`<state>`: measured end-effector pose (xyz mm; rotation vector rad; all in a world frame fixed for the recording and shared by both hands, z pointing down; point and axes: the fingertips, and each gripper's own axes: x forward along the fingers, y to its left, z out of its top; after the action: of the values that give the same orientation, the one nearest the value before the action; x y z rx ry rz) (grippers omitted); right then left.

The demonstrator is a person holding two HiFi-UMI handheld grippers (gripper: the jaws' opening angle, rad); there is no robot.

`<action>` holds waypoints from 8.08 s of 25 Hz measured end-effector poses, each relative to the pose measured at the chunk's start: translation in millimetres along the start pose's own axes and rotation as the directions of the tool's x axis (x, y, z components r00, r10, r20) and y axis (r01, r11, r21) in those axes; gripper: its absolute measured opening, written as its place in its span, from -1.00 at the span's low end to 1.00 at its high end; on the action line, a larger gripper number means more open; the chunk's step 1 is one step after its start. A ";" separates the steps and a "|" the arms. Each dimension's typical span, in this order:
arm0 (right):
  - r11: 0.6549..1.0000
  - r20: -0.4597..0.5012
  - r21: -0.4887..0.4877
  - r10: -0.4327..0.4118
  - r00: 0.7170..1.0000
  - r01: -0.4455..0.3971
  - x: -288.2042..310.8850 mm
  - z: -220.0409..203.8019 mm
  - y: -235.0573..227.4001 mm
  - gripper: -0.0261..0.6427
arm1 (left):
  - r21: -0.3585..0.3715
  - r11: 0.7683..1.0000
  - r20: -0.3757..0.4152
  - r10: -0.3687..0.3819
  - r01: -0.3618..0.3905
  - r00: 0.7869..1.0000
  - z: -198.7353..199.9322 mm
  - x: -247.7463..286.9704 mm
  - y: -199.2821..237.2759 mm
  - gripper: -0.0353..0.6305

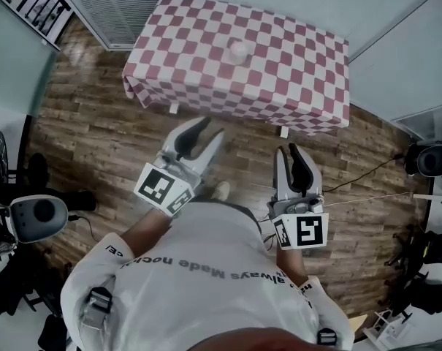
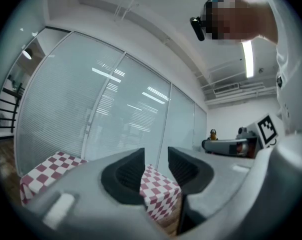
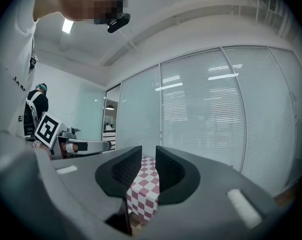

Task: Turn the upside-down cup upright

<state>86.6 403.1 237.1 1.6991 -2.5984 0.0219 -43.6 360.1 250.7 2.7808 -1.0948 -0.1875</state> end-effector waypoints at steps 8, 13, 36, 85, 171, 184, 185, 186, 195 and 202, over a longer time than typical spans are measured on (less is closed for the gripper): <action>0.999 -0.028 0.010 0.033 0.999 -0.033 19.9 -9.1 -6.7 -0.67 | -0.021 0.999 -0.017 0.025 -0.025 1.000 -9.7 14.1 16.8 -0.45; 0.999 -0.047 0.020 0.030 0.998 -0.029 39.8 -14.8 -13.6 -0.67 | -0.035 0.999 -0.019 0.009 -0.010 1.000 -12.2 30.8 32.8 -0.45; 0.999 -0.060 -0.010 0.033 0.998 -0.034 333.6 5.0 -67.4 -0.66 | -0.043 0.999 0.002 -0.012 0.012 1.000 27.9 189.1 286.2 -0.46; 0.998 -0.085 0.013 0.059 0.995 -0.058 400.5 -44.0 -206.7 -0.62 | 0.001 1.000 -0.093 0.028 -0.028 0.995 -13.5 333.1 313.5 -0.48; 0.993 -0.293 0.054 0.114 0.949 -0.103 600.0 -328.5 -225.4 0.36 | -0.047 0.997 -0.223 0.043 -0.055 0.974 -238.3 407.7 479.1 -0.50; 0.996 -0.244 0.003 0.089 0.966 -0.091 561.7 -194.7 -222.0 0.36 | -0.036 0.999 -0.160 0.007 -0.012 0.987 -114.0 391.6 427.9 -0.50; 0.996 -0.237 0.000 0.087 0.968 -0.090 557.9 -185.3 -220.9 0.36 | -0.035 0.999 -0.153 0.005 -0.010 0.988 -105.2 389.9 424.1 -0.50; 0.996 -0.234 -0.005 0.082 0.969 -0.085 554.9 -175.9 -220.8 0.36 | -0.032 0.999 -0.145 0.003 -0.008 0.989 -96.3 389.1 420.8 -0.50; 0.996 -0.196 -0.032 0.075 0.978 -0.083 523.2 -107.3 -212.8 0.36 | -0.024 1.000 -0.089 -0.010 0.008 0.996 -31.2 378.8 389.7 -0.51; 0.997 -0.169 -0.042 0.064 0.984 -0.072 501.2 -58.2 -207.4 0.36 | -0.030 0.999 -0.070 -0.043 0.041 0.997 1.6 370.8 365.7 -0.52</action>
<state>77.1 -137.1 312.9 1.5213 -2.5119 0.0991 -18.2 -158.3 292.5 2.7646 -1.0095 -0.1071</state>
